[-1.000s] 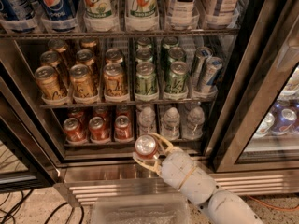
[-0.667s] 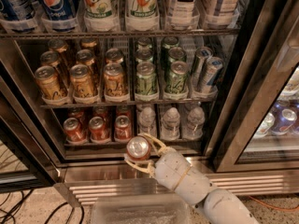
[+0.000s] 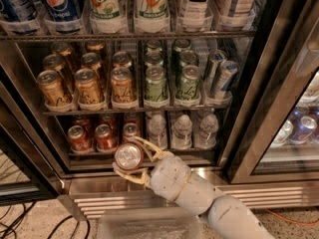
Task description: Pick coke can from bottom shelf of fridge
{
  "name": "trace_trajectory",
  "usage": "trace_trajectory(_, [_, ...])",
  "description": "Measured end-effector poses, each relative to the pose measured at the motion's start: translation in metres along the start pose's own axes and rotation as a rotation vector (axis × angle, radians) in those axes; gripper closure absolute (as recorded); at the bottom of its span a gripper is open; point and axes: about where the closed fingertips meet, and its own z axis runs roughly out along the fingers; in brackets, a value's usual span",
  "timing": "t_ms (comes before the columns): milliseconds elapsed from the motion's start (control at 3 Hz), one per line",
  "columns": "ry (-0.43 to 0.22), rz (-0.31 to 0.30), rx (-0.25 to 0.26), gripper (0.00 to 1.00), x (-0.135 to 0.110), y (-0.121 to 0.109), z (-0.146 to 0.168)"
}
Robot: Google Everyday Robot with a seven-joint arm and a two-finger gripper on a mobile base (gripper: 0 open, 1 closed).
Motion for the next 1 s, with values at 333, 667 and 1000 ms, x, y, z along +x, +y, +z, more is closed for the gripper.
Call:
trace_trajectory(333, [0.014, -0.058, -0.034, 1.00, -0.025, 0.006, 0.008])
trace_trajectory(667, [0.047, -0.129, -0.045, 1.00, -0.051, 0.005, 0.010])
trace_trajectory(1000, [0.071, -0.163, -0.028, 1.00, -0.067, -0.007, 0.005])
